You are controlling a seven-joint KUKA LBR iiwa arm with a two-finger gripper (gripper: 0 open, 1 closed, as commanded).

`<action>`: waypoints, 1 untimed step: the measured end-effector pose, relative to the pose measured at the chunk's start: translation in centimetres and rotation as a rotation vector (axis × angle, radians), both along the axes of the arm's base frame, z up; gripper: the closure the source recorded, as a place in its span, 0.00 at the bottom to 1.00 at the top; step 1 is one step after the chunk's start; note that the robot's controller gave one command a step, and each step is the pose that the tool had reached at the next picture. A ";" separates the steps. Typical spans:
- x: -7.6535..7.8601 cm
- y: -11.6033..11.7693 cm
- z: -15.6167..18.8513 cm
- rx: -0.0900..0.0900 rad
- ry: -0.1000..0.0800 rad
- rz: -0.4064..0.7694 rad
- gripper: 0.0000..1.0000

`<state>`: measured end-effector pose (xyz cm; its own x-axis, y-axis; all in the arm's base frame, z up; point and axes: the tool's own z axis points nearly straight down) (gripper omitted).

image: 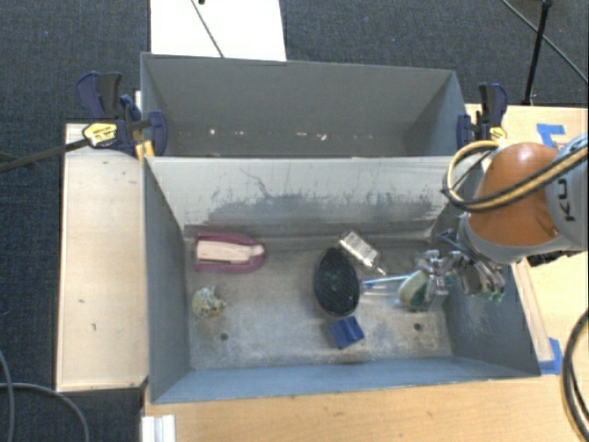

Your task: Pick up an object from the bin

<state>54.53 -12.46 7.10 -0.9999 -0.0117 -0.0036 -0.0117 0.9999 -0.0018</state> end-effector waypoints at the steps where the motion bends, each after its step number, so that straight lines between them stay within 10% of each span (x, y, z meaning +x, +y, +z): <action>1: 0.1 -0.8 16.2 -0.002 -0.007 0.059 1.00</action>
Offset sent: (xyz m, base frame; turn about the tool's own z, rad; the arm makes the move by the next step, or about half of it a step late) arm -0.0016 -0.0067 0.1564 -0.0615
